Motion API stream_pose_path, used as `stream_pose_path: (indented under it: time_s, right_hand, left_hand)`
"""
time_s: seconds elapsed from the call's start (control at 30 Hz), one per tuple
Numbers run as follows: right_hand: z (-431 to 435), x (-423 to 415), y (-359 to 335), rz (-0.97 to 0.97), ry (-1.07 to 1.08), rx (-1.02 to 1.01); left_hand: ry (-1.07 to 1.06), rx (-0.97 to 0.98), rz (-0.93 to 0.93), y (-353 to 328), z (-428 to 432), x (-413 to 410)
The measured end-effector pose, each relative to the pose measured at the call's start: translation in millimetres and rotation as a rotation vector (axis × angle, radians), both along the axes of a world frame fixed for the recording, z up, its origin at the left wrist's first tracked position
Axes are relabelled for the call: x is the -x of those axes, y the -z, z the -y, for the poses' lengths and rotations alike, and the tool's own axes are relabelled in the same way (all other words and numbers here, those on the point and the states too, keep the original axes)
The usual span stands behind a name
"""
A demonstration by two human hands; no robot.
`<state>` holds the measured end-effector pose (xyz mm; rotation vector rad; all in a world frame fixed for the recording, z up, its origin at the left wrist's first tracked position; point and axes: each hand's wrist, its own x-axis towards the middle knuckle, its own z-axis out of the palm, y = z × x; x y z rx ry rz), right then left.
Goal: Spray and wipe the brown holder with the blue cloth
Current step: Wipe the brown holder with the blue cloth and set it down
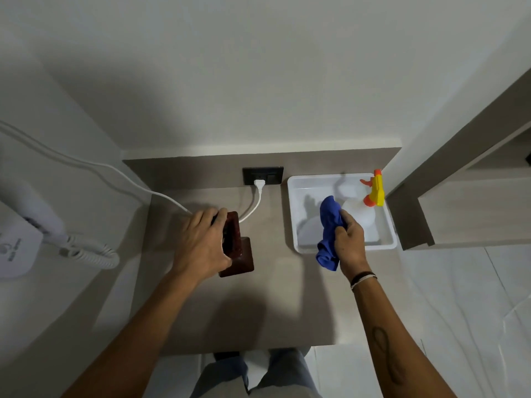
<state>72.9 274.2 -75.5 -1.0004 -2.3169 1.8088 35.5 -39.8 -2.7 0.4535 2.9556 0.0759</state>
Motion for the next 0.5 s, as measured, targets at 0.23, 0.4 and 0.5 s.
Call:
stream_pose_path:
  time_s: [0.23, 0.4, 0.5]
  right_hand:
    - [-8.7, 52.8, 6.5, -0.048, -0.362, -0.429]
    - [8.8, 65.5, 46.8, 0.242, -0.876, -0.684]
    - [15.3, 60.3, 50.7, 0.342, -1.004, -0.86]
  left_hand:
    - [0.061, 0.043, -0.004, 7.0, -10.7, 1.1]
    - [0.034, -0.034, 0.035, 11.7, -10.0, -5.9]
    - [0.037, -0.058, 0.069, 14.8, -4.8, -8.9]
